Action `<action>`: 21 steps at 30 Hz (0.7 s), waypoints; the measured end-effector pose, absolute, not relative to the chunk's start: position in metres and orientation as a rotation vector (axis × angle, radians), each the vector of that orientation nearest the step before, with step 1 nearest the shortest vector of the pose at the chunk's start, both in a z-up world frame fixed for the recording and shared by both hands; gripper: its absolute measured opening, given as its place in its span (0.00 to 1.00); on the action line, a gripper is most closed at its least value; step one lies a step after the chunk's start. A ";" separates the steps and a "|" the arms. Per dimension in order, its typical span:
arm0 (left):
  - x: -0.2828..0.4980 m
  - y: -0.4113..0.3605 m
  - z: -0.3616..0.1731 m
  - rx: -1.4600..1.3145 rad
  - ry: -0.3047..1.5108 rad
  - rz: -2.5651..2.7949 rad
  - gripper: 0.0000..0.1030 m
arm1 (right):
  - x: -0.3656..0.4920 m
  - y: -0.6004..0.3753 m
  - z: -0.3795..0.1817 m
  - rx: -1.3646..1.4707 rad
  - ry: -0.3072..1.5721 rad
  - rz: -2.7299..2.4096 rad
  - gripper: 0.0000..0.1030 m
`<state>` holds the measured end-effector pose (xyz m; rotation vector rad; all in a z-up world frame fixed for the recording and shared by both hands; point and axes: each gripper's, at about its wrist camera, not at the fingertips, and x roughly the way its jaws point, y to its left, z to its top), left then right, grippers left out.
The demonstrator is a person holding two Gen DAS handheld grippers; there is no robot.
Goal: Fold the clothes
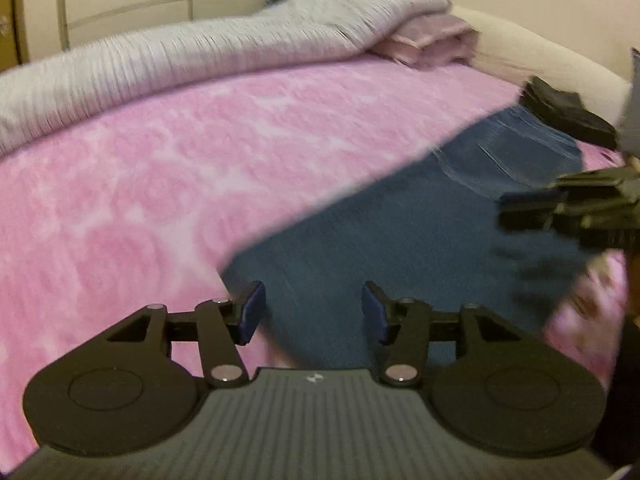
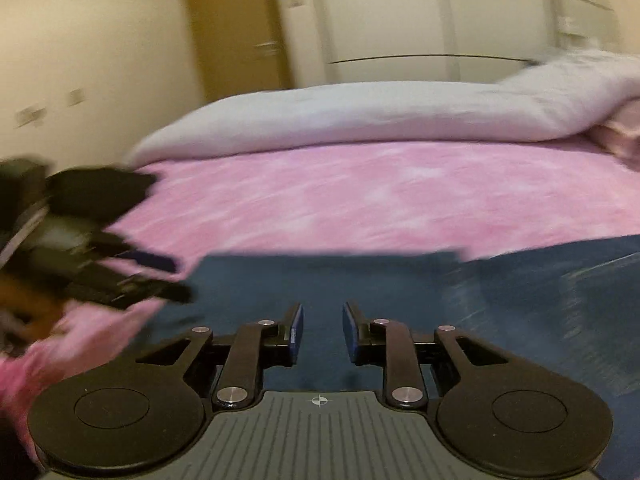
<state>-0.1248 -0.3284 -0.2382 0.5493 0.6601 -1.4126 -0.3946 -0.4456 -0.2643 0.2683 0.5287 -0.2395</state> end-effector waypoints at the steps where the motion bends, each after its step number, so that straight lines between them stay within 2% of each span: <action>1: -0.130 -0.323 -0.244 0.588 0.654 -1.413 0.50 | -0.391 -0.436 -0.272 0.271 0.557 -0.209 0.29; 3: -0.131 -0.317 -0.244 0.596 0.645 -1.401 0.51 | -0.380 -0.423 -0.293 0.280 0.666 -0.185 0.31; 5: -0.130 -0.312 -0.241 0.583 0.643 -1.389 0.53 | -0.380 -0.414 -0.288 0.266 0.659 -0.225 0.32; 8: -0.128 -0.296 -0.227 0.622 0.543 -1.344 0.52 | -0.385 -0.395 -0.271 0.229 0.642 -0.233 0.35; 10: -0.123 -0.284 -0.222 0.652 0.494 -1.308 0.52 | -0.388 -0.371 -0.263 0.108 0.636 -0.213 0.55; 12: -0.120 -0.272 -0.220 0.692 0.444 -1.280 0.54 | -0.383 -0.345 -0.266 -0.025 0.654 -0.175 0.65; 16: -0.124 -0.252 -0.223 0.836 0.292 -1.268 0.65 | -0.362 -0.299 -0.293 -0.346 0.711 -0.126 0.67; 21: -0.152 -0.240 -0.249 1.127 -0.001 -1.349 0.75 | -0.346 -0.269 -0.334 -0.750 0.705 -0.101 0.67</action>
